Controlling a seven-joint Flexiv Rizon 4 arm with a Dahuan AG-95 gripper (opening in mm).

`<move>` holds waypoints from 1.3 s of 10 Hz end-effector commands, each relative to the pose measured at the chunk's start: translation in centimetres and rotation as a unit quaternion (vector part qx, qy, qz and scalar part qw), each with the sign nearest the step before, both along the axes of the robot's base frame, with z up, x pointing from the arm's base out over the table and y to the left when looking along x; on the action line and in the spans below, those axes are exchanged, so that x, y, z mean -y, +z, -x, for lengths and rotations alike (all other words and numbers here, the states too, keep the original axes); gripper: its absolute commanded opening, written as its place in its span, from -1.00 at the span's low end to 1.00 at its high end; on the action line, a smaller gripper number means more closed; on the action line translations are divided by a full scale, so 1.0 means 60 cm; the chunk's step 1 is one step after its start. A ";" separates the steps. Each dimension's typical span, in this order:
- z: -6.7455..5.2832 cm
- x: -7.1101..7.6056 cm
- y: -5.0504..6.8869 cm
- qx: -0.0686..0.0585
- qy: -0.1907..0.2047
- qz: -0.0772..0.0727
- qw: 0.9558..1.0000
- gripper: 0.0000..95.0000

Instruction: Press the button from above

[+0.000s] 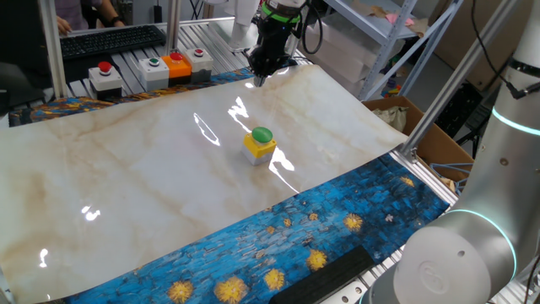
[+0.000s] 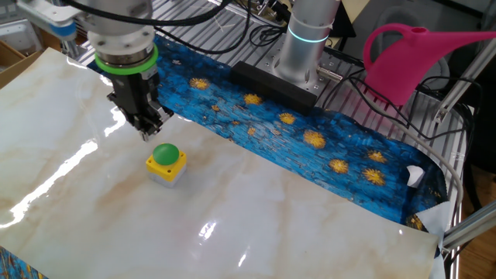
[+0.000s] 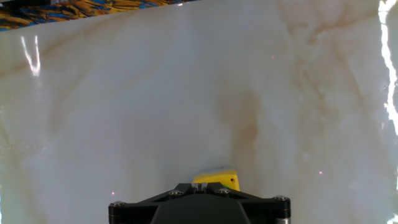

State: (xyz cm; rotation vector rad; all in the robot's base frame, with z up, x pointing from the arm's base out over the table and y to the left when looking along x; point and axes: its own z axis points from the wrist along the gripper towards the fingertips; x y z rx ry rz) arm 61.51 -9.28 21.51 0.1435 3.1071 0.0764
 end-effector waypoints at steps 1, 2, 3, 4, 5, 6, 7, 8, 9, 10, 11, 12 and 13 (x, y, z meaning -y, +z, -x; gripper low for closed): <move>-0.004 0.000 0.000 0.003 0.005 -0.003 1.000 -1.00; -0.004 0.000 0.001 0.005 0.007 -0.003 1.000 -1.00; -0.004 0.000 0.001 0.005 0.008 -0.002 1.000 -1.00; -0.004 0.000 0.001 0.005 0.010 -0.002 1.000 -1.00; -0.004 0.000 0.001 0.005 0.011 -0.001 1.000 -1.00; -0.004 0.000 0.001 0.007 0.011 -0.002 1.000 -1.00; -0.004 0.000 0.001 0.008 0.012 -0.002 1.000 -1.00; -0.004 0.000 0.001 0.008 0.010 -0.002 1.000 -1.00; -0.004 0.000 0.001 0.007 0.011 -0.003 1.000 -1.00; -0.004 0.000 0.001 0.007 0.012 -0.004 1.000 -1.00; -0.004 0.000 0.000 0.004 0.010 -0.004 1.000 -1.00; -0.004 0.000 0.000 0.003 0.010 -0.004 1.000 -1.00; -0.004 0.000 0.000 0.004 0.011 -0.006 1.000 -1.00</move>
